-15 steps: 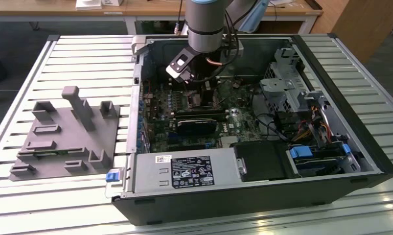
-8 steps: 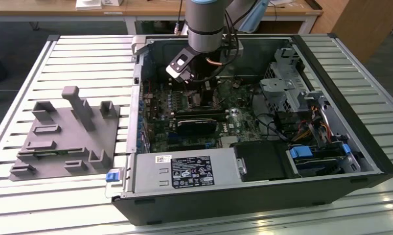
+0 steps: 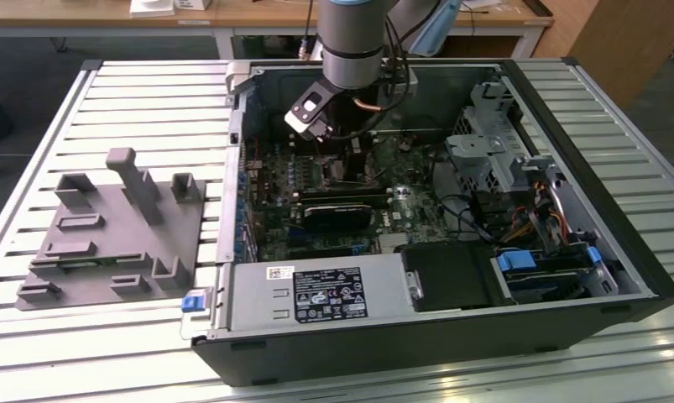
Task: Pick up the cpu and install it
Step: 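Place the cpu into insertion slot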
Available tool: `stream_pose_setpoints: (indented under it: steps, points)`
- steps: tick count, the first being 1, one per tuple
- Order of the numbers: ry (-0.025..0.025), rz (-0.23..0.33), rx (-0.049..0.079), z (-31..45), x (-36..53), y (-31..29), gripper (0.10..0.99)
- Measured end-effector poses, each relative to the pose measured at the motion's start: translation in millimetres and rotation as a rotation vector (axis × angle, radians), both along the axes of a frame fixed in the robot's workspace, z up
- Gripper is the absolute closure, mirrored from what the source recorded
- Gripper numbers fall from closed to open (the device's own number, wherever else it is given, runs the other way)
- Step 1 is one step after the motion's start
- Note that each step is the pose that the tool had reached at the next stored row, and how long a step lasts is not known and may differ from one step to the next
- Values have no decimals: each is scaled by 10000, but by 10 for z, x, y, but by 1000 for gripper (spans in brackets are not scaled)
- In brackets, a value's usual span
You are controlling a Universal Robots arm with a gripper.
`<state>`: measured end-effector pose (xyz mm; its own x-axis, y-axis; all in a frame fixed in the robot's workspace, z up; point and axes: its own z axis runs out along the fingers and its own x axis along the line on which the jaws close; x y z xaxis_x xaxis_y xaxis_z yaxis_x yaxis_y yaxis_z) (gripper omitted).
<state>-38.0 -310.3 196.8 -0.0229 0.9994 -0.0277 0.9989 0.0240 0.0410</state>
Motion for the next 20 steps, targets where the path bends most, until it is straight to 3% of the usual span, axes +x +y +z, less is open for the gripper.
stream_pose_setpoints:
  steps: [7, 9, 10, 12, 13, 15, 16, 18, 20]
  points:
    - [1, 0, -2, 93, 0, 0, 490]
    - [0, 1, 0, 102, 0, -3, 616]
    - [-1, 1, 1, 104, 0, -7, 616]
    - [0, 0, -1, 108, 0, -14, 729]
    - [0, 1, 0, 110, 0, -17, 729]
    - [1, -1, -2, 115, 0, -22, 851]
    - [1, 0, -2, 117, 0, -24, 851]
    - [0, 0, -1, 119, 0, -26, 965]
    - [-1, 0, 1, 121, 0, -28, 980]
